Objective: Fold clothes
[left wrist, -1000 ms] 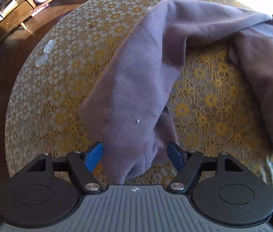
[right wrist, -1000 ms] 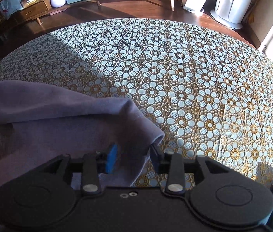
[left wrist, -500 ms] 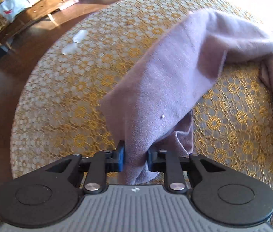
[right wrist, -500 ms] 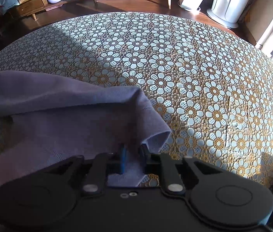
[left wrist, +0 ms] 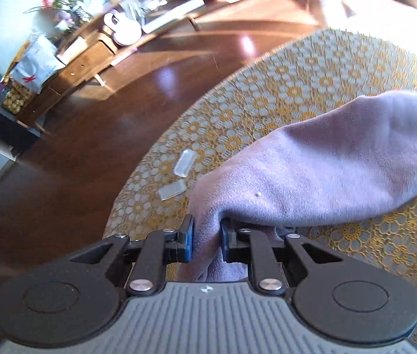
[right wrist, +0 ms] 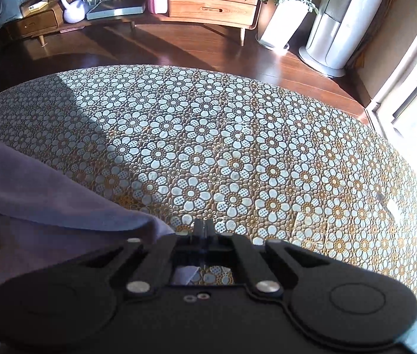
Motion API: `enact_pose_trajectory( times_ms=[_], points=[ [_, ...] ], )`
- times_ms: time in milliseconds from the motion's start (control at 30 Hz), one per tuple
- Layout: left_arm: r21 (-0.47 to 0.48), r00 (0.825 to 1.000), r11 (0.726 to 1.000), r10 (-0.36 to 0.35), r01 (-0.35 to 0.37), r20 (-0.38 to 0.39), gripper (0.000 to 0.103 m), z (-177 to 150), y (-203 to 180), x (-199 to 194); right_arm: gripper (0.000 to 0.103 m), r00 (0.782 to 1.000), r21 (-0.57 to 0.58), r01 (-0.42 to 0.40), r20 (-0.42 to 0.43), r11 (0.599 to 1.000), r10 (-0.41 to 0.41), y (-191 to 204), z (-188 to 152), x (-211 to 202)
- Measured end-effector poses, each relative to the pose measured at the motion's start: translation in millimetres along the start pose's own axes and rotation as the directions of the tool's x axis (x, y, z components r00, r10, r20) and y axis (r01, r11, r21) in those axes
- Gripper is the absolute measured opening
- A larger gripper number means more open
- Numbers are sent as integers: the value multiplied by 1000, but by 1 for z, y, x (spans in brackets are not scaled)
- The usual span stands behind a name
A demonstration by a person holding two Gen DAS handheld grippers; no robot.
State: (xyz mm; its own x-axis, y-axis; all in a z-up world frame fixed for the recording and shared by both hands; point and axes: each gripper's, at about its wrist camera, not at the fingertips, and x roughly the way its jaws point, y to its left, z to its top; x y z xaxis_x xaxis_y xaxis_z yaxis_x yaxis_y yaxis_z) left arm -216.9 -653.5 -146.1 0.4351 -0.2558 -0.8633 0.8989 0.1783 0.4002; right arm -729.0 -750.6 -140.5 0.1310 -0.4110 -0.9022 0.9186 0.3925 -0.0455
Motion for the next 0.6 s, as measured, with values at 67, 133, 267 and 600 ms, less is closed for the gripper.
enact_pose_trajectory(
  times_ms=[67,133,267,600],
  points=[
    [35,1000,999,17,-16,-22,17,6,-9,12,103,997,6,-81,3,997,81,4,2,1],
    [45,1000,999,12,-11,-21,17,7,-14,14,103,986,-81,-164,23,983,166,23,4,-5],
    [30,1000,1000,3,-2,-14,17,3,-14,9,103,966,-343,-245,-8,907,259,89,3,-8],
    [7,999,1000,-22,22,-40,17,-11,-10,9,103,950,-638,-283,-87,716,299,159,0,16]
  ],
)
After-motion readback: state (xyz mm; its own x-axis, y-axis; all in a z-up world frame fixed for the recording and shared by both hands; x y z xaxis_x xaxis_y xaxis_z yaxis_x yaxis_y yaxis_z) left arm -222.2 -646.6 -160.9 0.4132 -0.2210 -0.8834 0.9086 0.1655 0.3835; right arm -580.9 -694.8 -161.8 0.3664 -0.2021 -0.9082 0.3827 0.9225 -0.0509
